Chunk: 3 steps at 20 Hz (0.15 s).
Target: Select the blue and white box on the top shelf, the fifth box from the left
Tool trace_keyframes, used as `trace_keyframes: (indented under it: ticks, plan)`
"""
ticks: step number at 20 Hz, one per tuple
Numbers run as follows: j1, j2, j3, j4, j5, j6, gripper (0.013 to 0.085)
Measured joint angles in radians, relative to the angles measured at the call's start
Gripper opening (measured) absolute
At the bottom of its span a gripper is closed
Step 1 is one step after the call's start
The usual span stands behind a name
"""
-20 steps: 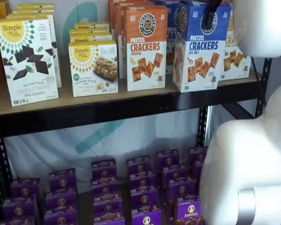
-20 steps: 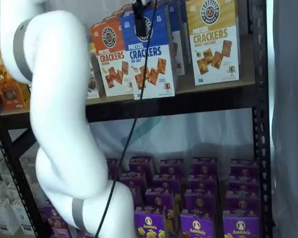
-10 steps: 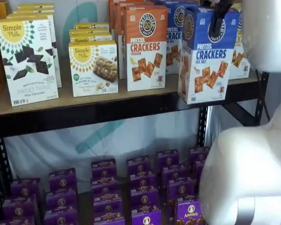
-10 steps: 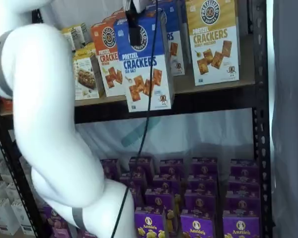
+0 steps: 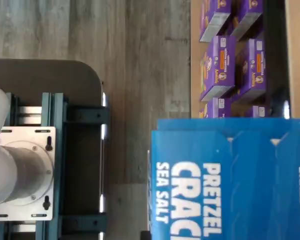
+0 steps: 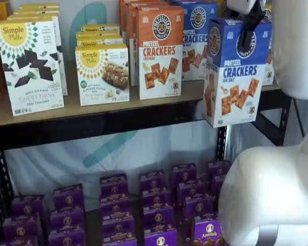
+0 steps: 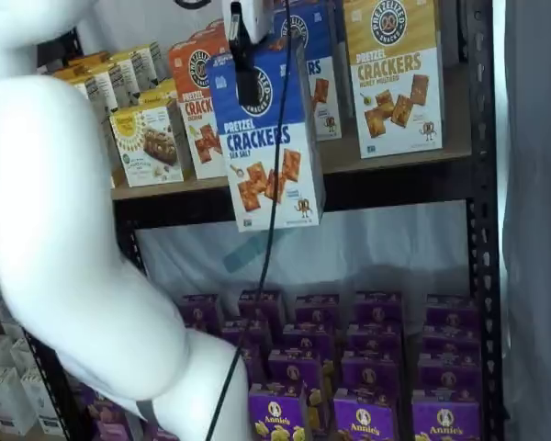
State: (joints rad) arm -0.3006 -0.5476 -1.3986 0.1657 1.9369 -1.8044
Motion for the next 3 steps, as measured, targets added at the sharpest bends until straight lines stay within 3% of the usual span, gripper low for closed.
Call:
trace_keyframes:
  ticks: [3]
  plan:
    - [-0.004, -0.026, 0.037, -0.012, -0.002, -0.01, 0.061]
